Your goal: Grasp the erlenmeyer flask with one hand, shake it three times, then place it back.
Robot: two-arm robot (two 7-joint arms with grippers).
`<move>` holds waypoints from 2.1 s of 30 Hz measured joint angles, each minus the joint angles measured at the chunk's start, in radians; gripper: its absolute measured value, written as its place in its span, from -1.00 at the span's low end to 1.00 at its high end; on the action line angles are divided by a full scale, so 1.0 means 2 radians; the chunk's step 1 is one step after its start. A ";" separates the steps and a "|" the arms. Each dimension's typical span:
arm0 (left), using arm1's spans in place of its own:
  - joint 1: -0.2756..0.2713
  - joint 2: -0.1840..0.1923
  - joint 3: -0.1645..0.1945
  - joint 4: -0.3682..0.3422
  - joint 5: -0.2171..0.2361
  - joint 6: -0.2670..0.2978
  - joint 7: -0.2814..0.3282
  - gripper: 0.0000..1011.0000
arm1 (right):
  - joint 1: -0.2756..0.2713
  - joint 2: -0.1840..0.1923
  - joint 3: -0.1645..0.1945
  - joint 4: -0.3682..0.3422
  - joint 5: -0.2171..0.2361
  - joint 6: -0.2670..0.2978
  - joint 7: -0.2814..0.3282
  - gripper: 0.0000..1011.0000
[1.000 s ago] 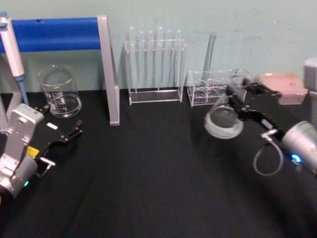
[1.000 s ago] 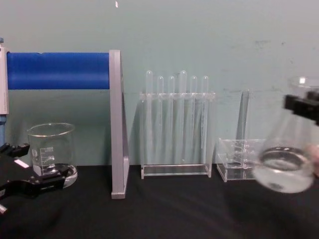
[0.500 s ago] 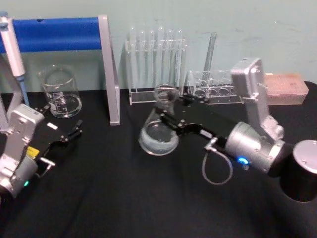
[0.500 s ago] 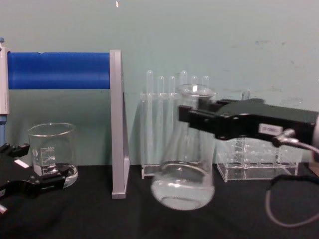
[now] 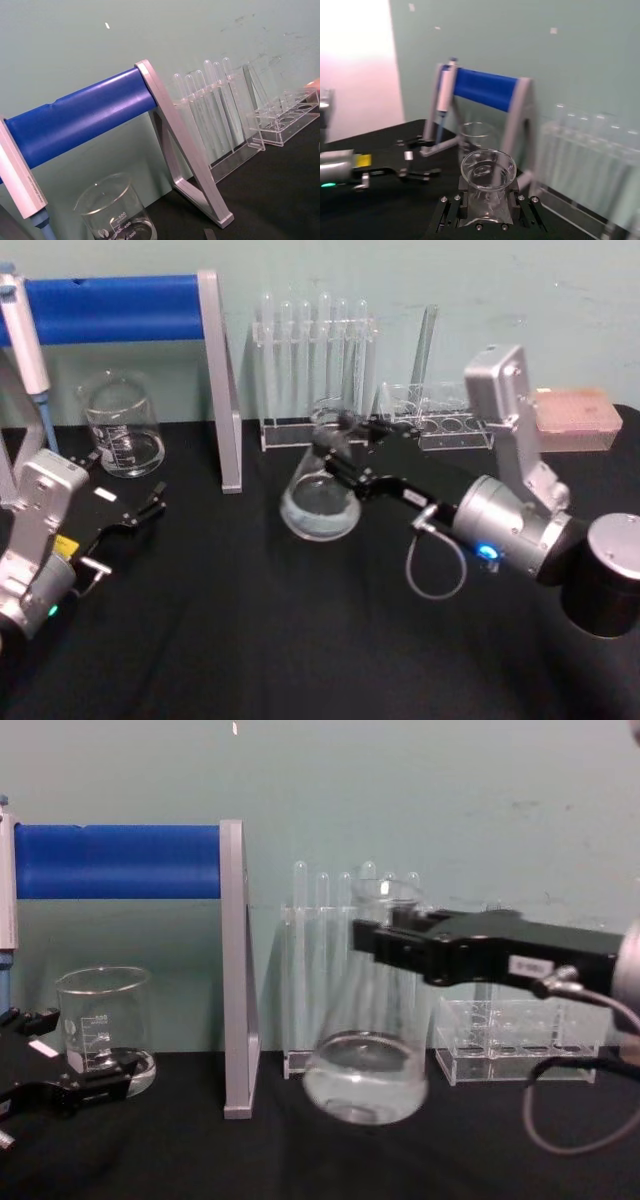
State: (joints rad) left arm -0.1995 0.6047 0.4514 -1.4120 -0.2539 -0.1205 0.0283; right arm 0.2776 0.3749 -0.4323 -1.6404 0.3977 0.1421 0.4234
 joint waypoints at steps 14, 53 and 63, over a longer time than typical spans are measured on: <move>0.000 0.000 0.000 0.000 0.000 0.000 0.000 0.98 | -0.074 0.024 0.102 -0.048 0.000 0.009 -0.104 -0.12; 0.000 0.000 0.000 0.000 0.000 0.000 0.000 0.98 | -0.058 0.017 0.057 -0.042 -0.009 0.012 -0.018 -0.12; 0.000 0.000 0.000 0.000 0.000 0.000 0.000 0.98 | -0.039 0.021 0.038 -0.027 0.002 0.004 -0.010 -0.12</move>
State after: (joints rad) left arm -0.1996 0.6047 0.4514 -1.4120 -0.2539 -0.1205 0.0283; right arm 0.1993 0.4173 -0.3555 -1.6947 0.4020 0.1500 0.4030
